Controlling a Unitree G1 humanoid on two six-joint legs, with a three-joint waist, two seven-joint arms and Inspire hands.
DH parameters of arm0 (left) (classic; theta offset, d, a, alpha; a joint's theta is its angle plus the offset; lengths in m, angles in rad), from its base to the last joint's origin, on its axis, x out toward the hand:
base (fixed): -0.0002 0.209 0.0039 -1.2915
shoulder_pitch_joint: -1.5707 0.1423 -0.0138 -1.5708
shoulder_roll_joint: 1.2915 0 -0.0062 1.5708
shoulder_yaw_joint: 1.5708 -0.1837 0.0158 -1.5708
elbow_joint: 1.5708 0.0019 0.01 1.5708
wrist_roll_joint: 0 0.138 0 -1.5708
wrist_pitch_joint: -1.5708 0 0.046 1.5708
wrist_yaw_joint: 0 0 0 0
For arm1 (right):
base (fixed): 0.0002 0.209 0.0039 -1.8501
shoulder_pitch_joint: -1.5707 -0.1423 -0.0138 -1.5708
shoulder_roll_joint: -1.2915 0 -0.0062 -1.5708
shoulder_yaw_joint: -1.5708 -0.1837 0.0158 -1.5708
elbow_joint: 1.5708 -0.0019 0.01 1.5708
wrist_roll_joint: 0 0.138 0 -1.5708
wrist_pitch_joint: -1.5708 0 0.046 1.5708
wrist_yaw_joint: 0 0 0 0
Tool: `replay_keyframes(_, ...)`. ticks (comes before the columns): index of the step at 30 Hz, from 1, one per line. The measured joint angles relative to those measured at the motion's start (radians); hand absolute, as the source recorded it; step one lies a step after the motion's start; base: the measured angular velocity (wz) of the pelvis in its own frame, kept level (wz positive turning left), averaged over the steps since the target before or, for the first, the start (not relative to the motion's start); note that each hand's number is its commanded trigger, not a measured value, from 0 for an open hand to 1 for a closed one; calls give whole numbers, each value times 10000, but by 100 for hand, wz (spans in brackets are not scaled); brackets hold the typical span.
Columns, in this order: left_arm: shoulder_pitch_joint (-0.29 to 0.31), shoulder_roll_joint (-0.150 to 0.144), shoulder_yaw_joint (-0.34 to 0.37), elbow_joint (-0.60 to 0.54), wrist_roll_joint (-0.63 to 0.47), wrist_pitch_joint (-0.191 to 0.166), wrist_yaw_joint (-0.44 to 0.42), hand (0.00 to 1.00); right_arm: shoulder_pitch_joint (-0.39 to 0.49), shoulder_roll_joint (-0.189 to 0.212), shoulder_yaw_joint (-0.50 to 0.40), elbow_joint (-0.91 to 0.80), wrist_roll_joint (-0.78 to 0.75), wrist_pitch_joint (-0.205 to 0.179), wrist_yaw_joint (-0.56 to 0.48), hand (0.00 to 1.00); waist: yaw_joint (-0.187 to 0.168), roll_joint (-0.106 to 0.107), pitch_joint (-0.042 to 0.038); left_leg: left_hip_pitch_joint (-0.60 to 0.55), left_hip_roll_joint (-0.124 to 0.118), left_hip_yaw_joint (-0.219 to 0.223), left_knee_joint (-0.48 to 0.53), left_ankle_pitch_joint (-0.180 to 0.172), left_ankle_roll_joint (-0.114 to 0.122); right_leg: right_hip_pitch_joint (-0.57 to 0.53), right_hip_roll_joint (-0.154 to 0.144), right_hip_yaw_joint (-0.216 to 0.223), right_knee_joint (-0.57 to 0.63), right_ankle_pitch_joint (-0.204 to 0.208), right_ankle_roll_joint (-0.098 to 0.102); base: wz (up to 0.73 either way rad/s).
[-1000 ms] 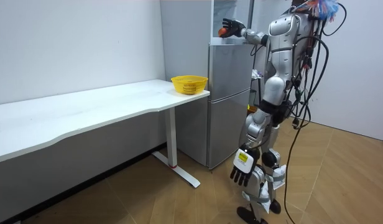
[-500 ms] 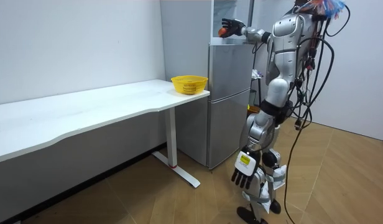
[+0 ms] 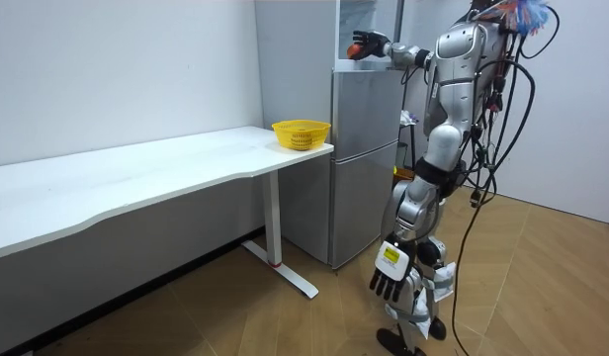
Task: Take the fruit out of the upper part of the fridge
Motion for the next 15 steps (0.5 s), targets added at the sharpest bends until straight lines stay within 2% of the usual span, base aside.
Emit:
replay_keyframes(2,3,3,0,0,1,0,-8,0,-2,0,23,11,3,0,0,0,0,15,-9,0,0,0,13,0,0,5,0,-1,1,0,0,0)
replay_keyframes(3,1,4,0,0,0,0,-13,0,-2,0,40,17,12,0,0,24,0,24,-14,-1,-1,0,26,0,0,8,-1,0,3,0,-1,0)
replay_keyframes(4,0,5,0,0,0,1,-13,0,-2,0,52,18,17,0,0,58,0,28,-16,-2,-1,0,33,0,0,10,-1,0,3,0,-1,0)
replay_keyframes(5,0,6,0,1,0,0,-13,0,-2,0,82,18,28,0,0,100,0,36,-22,-2,-1,0,42,0,0,13,-1,0,5,1,-1,0)
replay_keyframes(15,-17,7,0,-1,0,0,61,0,-22,0,142,267,-19,7,291,100,-1,48,-34,0,-1,-3,72,1,-1,33,3,9,7,3,-5,0)
